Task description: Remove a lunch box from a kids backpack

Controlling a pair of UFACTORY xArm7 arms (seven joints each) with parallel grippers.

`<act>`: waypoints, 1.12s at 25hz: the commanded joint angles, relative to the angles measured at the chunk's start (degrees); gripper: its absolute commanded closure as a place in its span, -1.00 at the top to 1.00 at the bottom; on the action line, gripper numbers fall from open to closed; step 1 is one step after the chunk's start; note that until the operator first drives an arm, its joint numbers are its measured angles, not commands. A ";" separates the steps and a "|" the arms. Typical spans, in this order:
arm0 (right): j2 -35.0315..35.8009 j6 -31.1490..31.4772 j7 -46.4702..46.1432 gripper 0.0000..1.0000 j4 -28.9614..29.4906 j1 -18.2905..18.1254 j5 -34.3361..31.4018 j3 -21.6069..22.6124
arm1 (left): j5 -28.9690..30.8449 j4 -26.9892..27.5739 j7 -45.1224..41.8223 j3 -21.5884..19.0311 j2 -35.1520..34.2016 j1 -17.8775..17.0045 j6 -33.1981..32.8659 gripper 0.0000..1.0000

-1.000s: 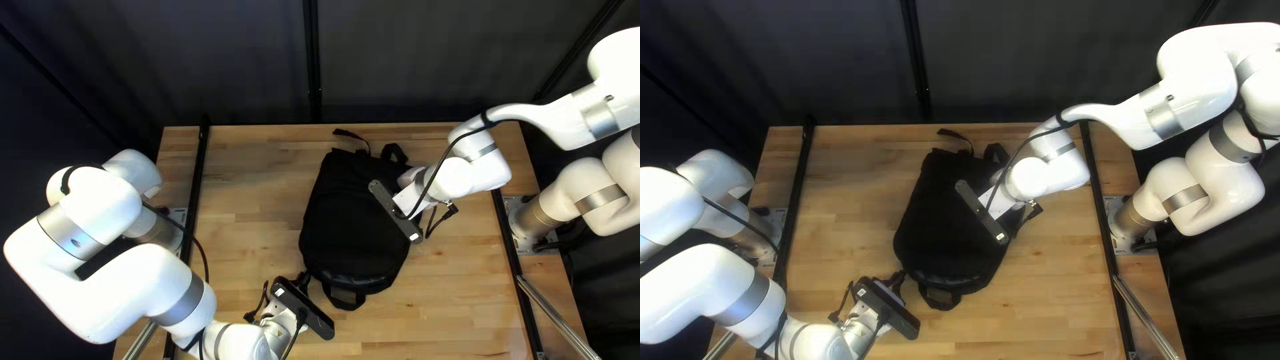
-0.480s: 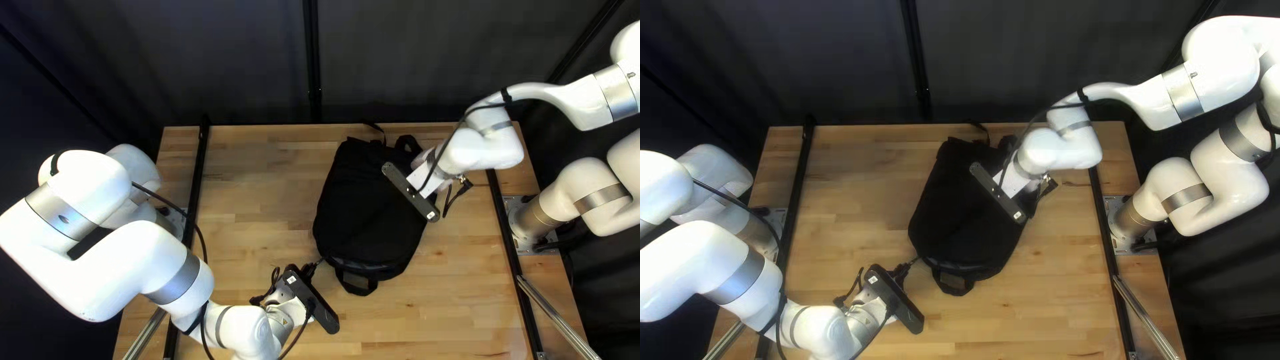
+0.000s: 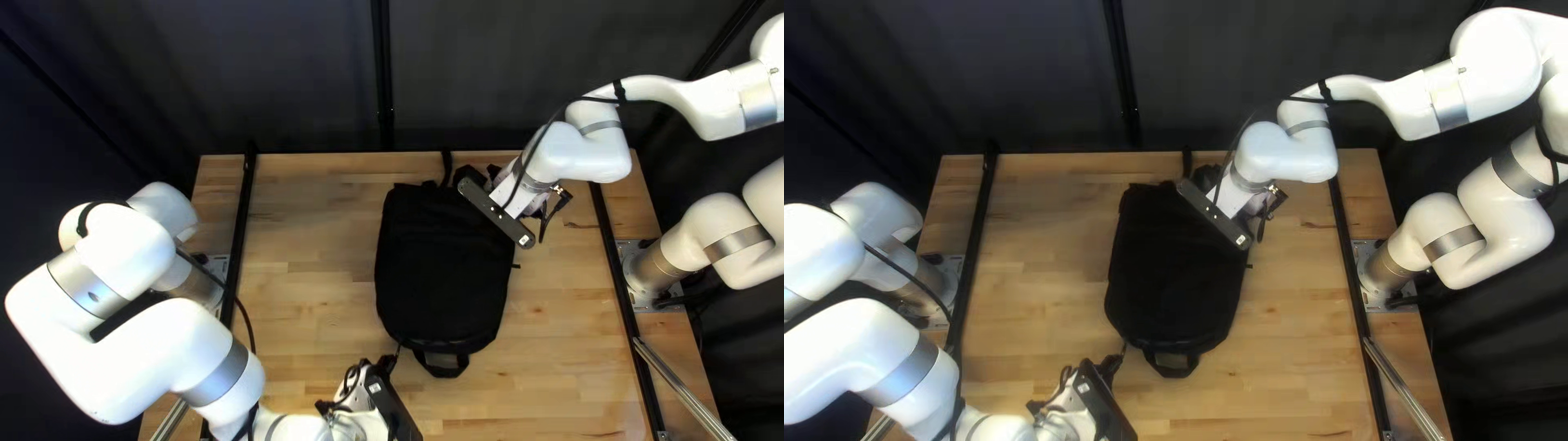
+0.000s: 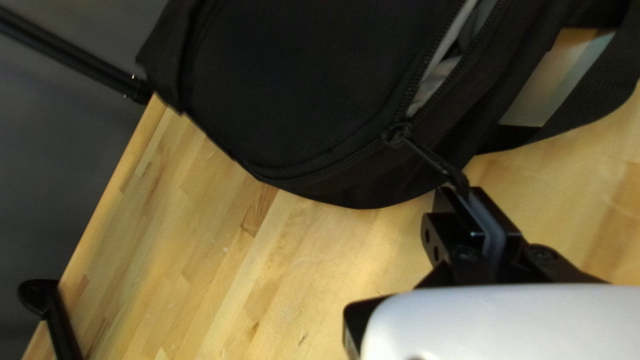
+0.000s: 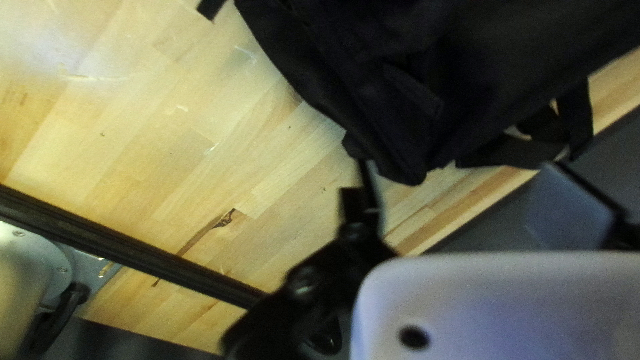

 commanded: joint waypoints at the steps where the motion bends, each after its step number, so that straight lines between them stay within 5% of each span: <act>1: -1.12 2.52 5.78 1.00 0.70 2.37 -0.50 5.66 | -0.65 3.94 3.28 -1.00 2.04 -1.09 1.49 -1.00; 11: 12.52 -1.81 18.86 1.00 7.90 10.16 -0.86 16.00 | -0.58 6.72 9.29 -1.18 2.08 -0.56 2.20 -1.00; 22: 19.83 0.19 29.39 1.00 12.95 15.82 -5.04 22.31 | 0.63 -6.42 6.39 -0.70 -8.94 1.17 -0.93 -1.00; 28: 26.00 -1.45 35.88 1.00 16.32 17.99 -10.75 23.55 | 1.70 -8.15 4.78 -0.24 -10.20 1.46 -1.64 -1.00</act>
